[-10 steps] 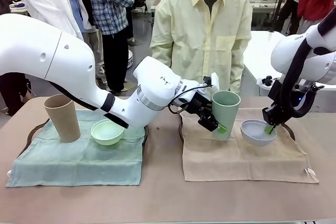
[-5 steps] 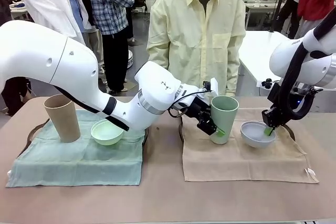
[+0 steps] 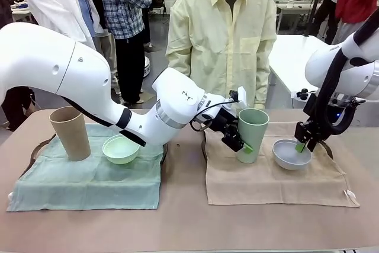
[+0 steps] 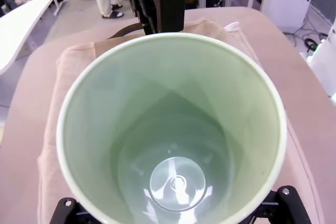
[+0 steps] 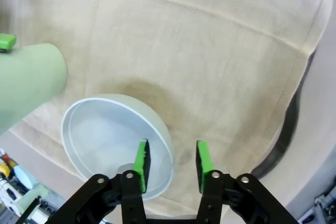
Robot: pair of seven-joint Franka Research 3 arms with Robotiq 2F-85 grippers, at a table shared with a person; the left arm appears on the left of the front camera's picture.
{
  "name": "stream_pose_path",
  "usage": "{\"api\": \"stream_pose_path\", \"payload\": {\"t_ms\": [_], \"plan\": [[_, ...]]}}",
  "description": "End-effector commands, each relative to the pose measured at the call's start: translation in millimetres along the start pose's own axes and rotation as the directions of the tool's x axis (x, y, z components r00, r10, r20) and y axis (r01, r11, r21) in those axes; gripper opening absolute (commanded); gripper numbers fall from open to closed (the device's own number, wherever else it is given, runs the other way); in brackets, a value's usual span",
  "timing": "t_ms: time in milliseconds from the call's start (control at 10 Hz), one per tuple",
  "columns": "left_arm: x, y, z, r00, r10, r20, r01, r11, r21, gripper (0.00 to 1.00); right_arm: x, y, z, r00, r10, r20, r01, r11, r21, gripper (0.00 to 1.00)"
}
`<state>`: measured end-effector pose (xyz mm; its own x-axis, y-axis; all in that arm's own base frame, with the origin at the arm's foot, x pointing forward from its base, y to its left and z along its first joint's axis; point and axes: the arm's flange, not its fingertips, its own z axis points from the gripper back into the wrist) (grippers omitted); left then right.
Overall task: Set up a tray with a mat and arrange the tableware.
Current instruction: Place the Picnic Bowl and Reusable plastic cup back onto the Handle tray in front of the human's position.
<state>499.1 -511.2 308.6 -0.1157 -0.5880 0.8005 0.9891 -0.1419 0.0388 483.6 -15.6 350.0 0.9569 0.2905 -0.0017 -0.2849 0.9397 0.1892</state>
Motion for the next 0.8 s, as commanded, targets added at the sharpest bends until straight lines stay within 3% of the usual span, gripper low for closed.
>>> {"api": "stream_pose_path", "payload": {"t_ms": [0,100,400,500,700], "plan": [[7,1,9,0.997,0.036,-0.074,-0.037,0.999,-0.013,1.00,-4,-3,18,1.000,0.014,0.019,-0.013,0.997,-0.074,1.00],[8,-1,15,0.994,0.055,-0.099,-0.057,0.998,-0.018,1.00,-9,-3,30,0.999,0.017,0.029,-0.013,0.994,-0.110,0.58],[7,-8,43,0.957,0.167,-0.235,-0.176,0.984,-0.017,1.00,-27,-4,66,0.999,0.025,0.027,-0.020,0.985,-0.170,0.88],[10,-11,56,0.927,0.228,-0.297,-0.240,0.971,-0.006,1.00,-32,-4,75,0.999,0.032,0.017,-0.029,0.986,-0.162,0.88],[26,-22,88,0.778,0.415,-0.471,-0.401,0.906,0.135,1.00,-41,3,99,0.998,0.052,0.038,-0.046,0.989,-0.139,0.88]]}}
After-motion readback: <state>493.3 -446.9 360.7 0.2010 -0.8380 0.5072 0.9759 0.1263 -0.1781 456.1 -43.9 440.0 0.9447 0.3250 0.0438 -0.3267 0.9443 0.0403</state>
